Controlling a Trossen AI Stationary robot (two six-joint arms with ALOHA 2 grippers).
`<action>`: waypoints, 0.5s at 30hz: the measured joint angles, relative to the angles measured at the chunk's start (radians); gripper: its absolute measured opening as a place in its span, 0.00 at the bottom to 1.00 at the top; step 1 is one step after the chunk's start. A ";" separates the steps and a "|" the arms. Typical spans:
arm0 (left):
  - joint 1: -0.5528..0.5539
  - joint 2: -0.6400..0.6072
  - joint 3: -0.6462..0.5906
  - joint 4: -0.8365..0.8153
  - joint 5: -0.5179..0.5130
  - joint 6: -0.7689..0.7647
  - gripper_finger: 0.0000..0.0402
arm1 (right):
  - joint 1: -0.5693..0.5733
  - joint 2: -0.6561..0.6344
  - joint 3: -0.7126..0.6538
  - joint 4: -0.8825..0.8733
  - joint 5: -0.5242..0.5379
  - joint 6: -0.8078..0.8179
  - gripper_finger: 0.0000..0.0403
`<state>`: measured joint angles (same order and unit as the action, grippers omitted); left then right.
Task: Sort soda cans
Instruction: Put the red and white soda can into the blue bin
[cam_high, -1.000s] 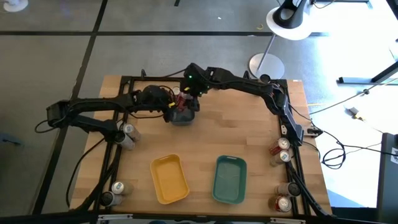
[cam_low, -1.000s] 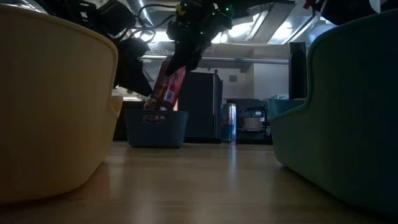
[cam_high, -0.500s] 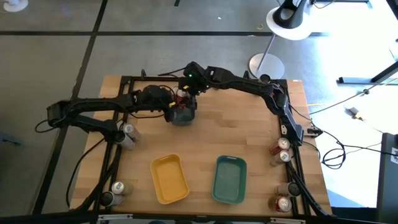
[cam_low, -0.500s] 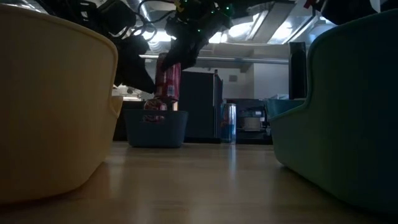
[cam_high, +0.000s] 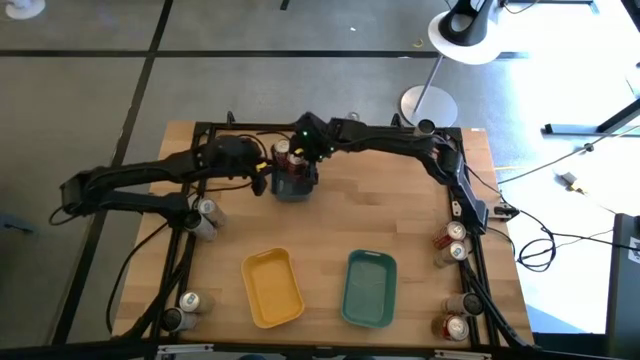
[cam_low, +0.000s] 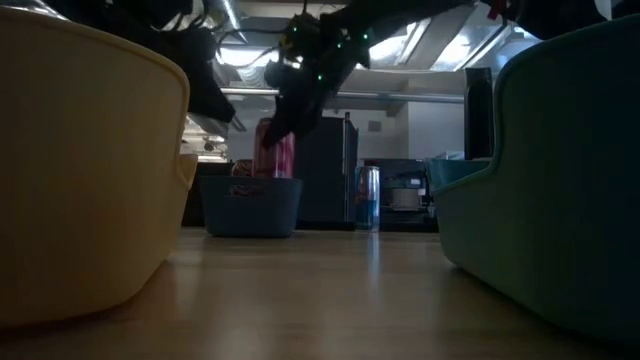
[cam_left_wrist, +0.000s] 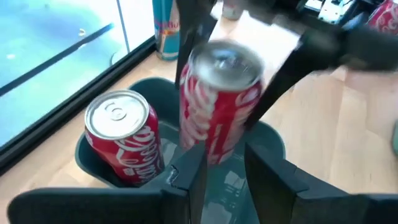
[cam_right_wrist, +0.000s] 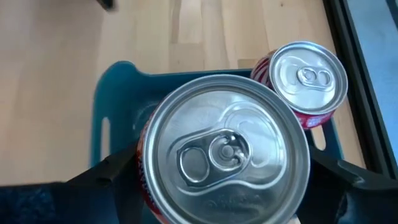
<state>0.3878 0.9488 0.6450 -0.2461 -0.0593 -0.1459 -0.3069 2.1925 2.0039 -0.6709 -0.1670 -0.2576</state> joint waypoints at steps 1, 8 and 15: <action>0.000 -0.004 0.000 -0.001 0.000 0.001 0.25 | 0.000 0.000 -0.016 0.020 0.002 0.000 0.73; 0.000 -0.002 0.000 -0.007 -0.004 -0.003 0.25 | -0.005 0.000 -0.115 0.119 0.082 -0.011 0.73; 0.000 -0.002 0.000 -0.005 -0.004 -0.003 0.25 | -0.016 0.001 -0.191 0.211 0.135 -0.009 0.73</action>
<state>0.3882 0.9470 0.6449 -0.2516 -0.0631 -0.1490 -0.3233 2.1933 1.8128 -0.4603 -0.0320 -0.2671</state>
